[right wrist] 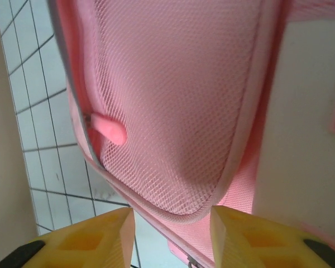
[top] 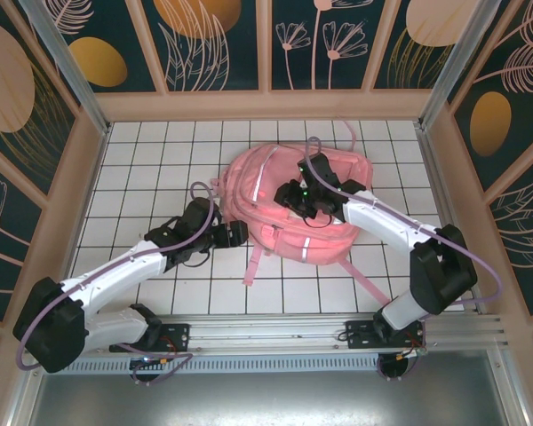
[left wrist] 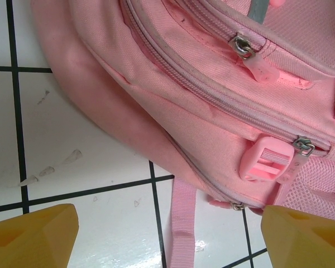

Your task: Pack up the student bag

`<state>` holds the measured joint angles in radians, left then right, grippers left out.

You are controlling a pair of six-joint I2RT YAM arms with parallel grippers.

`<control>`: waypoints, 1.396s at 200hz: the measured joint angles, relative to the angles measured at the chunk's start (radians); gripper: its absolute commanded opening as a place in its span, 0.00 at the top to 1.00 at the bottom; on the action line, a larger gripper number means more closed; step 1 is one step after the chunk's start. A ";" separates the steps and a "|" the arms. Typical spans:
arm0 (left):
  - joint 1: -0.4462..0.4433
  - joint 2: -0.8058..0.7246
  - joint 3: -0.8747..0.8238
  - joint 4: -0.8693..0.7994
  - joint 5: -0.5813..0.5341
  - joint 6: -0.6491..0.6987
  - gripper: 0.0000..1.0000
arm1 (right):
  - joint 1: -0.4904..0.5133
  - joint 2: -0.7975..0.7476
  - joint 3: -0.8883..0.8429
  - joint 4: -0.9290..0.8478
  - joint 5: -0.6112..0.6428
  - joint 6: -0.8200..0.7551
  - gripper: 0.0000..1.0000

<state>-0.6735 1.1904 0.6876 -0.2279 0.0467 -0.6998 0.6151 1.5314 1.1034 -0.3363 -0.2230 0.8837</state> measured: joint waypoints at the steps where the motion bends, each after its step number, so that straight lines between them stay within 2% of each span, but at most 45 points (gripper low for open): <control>1: 0.000 0.000 0.000 0.000 0.000 0.000 0.14 | 0.000 0.000 0.000 0.000 0.002 0.003 0.57; 42: 0.000 0.035 0.000 0.000 -0.002 0.000 0.13 | 0.000 0.021 0.010 -0.012 0.049 0.111 0.57; 90: 0.000 0.038 0.000 0.000 -0.003 0.000 0.12 | 0.004 0.112 0.074 -0.063 0.086 0.117 0.57; 121: 0.000 0.038 0.000 0.001 -0.001 0.000 0.13 | 0.005 0.171 0.125 -0.064 0.091 0.087 0.64; 131: 0.000 0.038 0.000 0.005 0.003 0.000 0.14 | 0.005 0.192 0.143 -0.064 0.091 0.076 0.69; 154: 0.000 0.038 -0.001 0.025 0.024 0.003 0.14 | 0.005 0.237 0.177 -0.061 0.092 0.037 1.00; 183: 0.000 0.051 -0.005 0.045 0.035 0.009 0.17 | 0.002 0.257 0.189 -0.014 0.088 0.036 1.00; 233: -0.031 0.148 -0.028 0.083 0.050 0.021 0.34 | -0.028 0.258 0.200 0.004 0.022 0.064 1.00; 279: -0.105 0.243 -0.021 0.121 0.040 0.031 0.41 | -0.048 0.258 0.206 0.009 -0.018 0.070 1.00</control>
<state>-0.7788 1.4330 0.6670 -0.1074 0.0872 -0.6689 0.5674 1.7897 1.3090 -0.3271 -0.2413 0.9535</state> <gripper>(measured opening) 0.598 0.055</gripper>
